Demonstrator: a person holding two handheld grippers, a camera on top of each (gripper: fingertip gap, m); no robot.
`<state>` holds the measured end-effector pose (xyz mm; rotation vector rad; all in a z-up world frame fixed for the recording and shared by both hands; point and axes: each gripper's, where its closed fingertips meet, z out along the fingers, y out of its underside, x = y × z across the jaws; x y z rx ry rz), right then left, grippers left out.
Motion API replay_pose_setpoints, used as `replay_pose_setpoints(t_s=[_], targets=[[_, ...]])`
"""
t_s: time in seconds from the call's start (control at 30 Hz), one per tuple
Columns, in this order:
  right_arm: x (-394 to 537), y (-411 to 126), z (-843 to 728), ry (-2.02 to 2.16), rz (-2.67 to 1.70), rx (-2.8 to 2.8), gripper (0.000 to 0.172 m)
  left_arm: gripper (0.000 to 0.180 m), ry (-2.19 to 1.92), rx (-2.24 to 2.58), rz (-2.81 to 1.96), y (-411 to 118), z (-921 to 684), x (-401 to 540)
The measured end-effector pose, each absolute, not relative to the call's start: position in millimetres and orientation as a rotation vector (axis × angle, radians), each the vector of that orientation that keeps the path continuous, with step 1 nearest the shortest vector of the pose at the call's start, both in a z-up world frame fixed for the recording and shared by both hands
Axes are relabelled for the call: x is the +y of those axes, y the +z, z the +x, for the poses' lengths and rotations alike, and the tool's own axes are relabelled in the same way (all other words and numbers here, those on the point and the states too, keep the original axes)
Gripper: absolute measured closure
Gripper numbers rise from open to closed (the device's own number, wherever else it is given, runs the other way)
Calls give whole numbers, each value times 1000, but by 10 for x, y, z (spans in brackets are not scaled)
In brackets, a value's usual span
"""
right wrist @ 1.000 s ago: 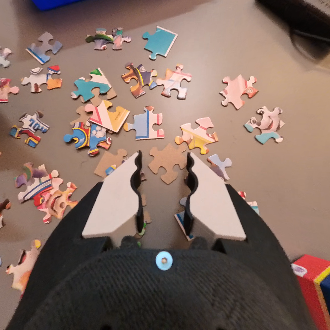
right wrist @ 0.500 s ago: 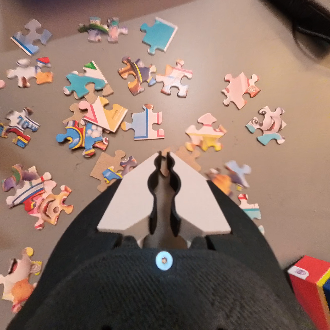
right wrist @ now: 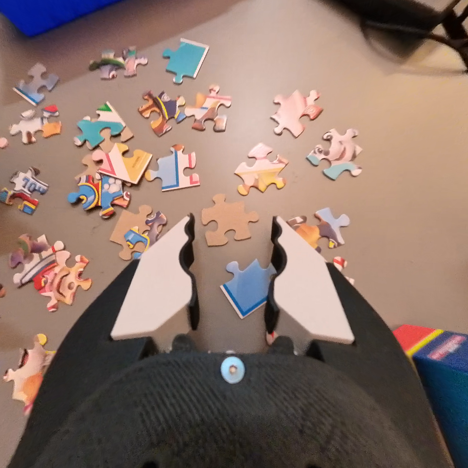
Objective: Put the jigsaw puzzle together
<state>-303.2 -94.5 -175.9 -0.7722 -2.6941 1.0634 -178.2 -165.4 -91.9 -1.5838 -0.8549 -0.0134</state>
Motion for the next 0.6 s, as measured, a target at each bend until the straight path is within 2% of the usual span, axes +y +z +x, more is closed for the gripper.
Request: replay_pose_setpoints(t_s=[0.13,0.23,0.3,0.6], targets=[[-988,-1917,-3027,985,-683,-2714,105,134,-6,-855,-1587,-915,-1774,-1665],[-1024,-1916,-2996,998,-657,-2730,111,134,-6,-863,-1583,-922,-1779,-1691],[-1040,-1911,-2970,998,-635,-2739,123,134,-12,-865,-1573,-918,-1787,-1700],[-1077,-1853,-2940,1027,-610,-2726,124,133,-20,-855,-1585,-927,-1782,-1650]])
